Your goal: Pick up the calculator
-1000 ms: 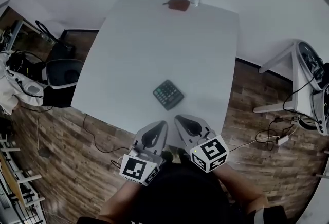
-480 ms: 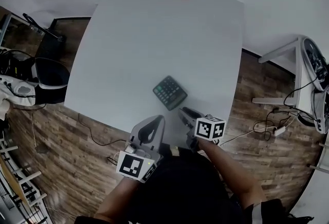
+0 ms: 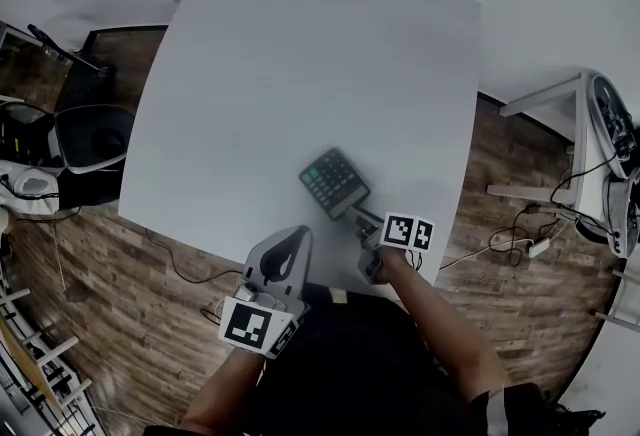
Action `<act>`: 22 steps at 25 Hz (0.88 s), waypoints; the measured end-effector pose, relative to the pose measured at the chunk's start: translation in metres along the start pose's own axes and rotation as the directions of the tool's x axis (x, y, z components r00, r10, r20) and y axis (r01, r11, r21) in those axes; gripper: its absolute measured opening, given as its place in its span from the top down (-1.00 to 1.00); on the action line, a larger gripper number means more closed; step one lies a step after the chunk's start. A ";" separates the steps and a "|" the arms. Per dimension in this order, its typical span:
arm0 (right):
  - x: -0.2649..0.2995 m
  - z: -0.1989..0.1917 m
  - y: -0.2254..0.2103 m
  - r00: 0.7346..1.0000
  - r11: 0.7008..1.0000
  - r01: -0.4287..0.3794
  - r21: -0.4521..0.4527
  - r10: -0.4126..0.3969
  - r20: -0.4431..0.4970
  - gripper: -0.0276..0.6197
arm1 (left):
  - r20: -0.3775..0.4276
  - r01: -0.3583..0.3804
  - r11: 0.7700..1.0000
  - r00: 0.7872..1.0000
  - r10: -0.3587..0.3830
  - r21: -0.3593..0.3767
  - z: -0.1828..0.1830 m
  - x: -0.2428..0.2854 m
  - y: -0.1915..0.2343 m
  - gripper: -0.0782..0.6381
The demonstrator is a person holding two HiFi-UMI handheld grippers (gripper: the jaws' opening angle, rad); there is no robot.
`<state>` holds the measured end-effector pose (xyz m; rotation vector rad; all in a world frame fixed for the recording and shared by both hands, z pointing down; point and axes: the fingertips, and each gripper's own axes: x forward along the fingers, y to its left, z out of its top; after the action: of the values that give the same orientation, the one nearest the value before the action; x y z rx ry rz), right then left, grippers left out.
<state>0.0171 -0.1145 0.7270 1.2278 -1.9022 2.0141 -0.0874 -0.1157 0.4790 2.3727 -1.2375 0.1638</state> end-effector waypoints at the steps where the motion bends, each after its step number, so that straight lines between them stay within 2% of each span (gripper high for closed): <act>1: 0.000 -0.001 -0.002 1.000 1.000 0.009 0.007 -0.009 -0.005 0.55 | -0.002 -0.001 1.000 1.000 0.001 -0.003 0.000 0.000 0.002 0.78; 11: -0.001 -0.004 -0.013 0.996 0.986 0.080 0.145 -0.083 0.014 0.54 | -0.006 -0.006 1.000 1.000 0.006 -0.023 -0.001 -0.003 0.020 0.78; 20: 0.022 0.002 -0.022 0.998 0.972 0.048 0.231 -0.055 0.024 0.50 | -0.011 -0.010 1.000 1.000 0.010 -0.030 -0.003 -0.006 0.027 0.78; 22: 0.026 0.003 -0.023 0.999 0.968 0.020 0.252 -0.029 0.032 0.50 | -0.013 -0.015 0.999 1.000 0.015 -0.032 -0.004 -0.008 0.030 0.78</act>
<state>0.0144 -0.1232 0.7602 1.3429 -1.6754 2.2910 -0.1154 -0.1230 0.4904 2.3322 -1.2433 0.1627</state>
